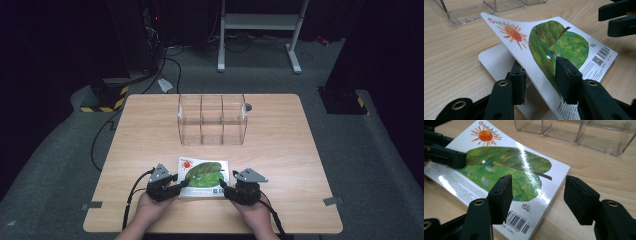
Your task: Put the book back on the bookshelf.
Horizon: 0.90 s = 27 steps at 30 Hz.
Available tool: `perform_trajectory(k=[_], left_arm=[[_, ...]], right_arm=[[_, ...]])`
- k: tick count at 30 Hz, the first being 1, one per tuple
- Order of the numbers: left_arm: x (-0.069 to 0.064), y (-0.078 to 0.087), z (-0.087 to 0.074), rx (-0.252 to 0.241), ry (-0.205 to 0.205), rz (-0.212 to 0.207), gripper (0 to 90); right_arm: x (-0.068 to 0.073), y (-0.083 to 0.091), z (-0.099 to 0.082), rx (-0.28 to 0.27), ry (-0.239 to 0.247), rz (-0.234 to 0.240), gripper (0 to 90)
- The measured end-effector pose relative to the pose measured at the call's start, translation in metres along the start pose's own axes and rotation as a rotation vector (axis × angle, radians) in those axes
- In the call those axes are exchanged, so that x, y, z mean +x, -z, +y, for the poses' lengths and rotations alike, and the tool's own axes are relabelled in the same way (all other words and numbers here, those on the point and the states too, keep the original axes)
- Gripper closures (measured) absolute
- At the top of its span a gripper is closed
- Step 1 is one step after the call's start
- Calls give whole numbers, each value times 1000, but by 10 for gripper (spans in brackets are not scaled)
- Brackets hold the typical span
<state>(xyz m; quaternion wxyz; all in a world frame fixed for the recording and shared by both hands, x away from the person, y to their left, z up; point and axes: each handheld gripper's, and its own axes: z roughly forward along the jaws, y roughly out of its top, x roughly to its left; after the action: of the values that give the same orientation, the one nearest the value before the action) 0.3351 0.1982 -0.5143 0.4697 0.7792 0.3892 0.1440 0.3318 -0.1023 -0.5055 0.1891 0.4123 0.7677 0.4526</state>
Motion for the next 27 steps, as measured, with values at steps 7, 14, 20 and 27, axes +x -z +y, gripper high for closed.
perform_trajectory(k=[7,14,20,27], left_arm=[[-4,5,1,-31,-27,-2,641],[-7,6,4,-59,-68,11,653],[-11,8,5,-73,-107,19,654],[-14,12,5,-99,-144,24,654]], right_arm=[[-3,-5,-13,92,-45,37,348],[-4,-8,-11,105,-80,56,279],[-10,-14,-6,124,-135,89,246],[-17,-21,0,132,-180,130,229]])
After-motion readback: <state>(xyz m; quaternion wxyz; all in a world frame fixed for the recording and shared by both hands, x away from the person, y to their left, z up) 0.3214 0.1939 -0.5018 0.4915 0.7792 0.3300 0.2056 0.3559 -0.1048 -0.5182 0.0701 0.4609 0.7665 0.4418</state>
